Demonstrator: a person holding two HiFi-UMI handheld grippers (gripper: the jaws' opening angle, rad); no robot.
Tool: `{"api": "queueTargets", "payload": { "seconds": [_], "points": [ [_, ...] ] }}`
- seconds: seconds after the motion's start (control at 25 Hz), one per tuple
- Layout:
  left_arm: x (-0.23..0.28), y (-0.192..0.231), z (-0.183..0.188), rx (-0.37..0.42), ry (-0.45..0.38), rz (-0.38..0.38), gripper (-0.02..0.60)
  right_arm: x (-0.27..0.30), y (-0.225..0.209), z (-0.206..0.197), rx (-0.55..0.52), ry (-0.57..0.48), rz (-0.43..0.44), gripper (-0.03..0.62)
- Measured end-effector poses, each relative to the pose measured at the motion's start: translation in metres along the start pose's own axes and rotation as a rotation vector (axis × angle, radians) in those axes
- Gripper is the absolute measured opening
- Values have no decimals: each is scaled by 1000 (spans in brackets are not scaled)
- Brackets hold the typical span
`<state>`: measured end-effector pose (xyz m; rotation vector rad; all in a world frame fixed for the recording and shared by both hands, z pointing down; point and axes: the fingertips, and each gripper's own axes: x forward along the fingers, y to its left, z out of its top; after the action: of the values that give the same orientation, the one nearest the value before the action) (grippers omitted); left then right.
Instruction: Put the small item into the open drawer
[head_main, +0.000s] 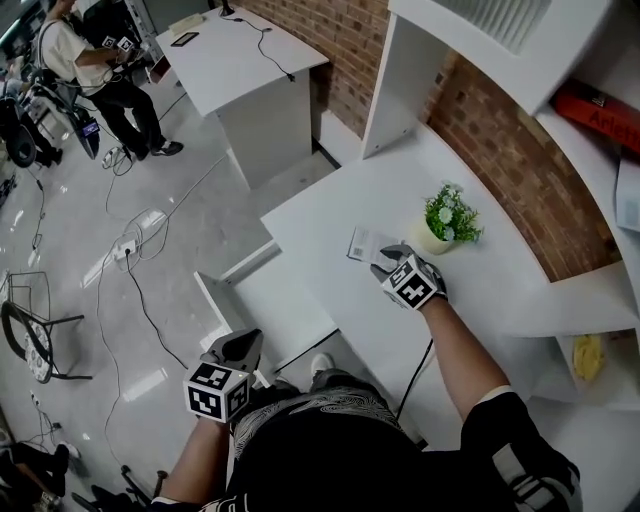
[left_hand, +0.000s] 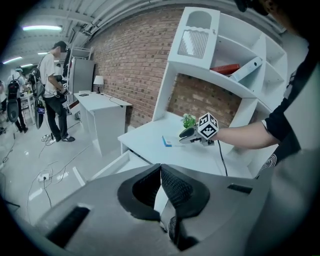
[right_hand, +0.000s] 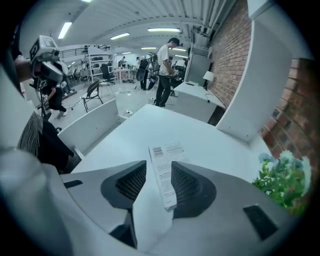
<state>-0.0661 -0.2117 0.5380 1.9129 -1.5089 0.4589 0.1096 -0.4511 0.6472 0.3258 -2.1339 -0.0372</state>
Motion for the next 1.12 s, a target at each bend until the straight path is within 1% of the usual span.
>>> {"api": "queueTargets", "payload": {
  "seconds": [0.12,0.24,0.32,0.4,0.56,0.76,0.96,1.12],
  "points": [
    [-1,6,-2,-18,0,17,17,20,-8,1,-116,41,16,173],
    [-4,12,-7,-39,8,34,17,34,-16,1,-161,82,33,242],
    [-6,17,-12,-49,16,46,17,43,-20,1,-157,101,58,289],
    [-8,20,-15,-58,20,55,17,51,-22,-2,-125,122,93,334],
    [-16,25,-20,-70,17,76,17,63,-28,-8,-99,148,151,392],
    [-26,31,-22,-80,3,98,17,72,-32,-18,-88,197,210,411],
    [-34,33,-23,-86,-15,110,17,77,-34,-22,-66,218,208,421],
    [-40,30,-28,-93,-22,114,17,75,-33,-26,-47,262,207,420]
  ]
}}
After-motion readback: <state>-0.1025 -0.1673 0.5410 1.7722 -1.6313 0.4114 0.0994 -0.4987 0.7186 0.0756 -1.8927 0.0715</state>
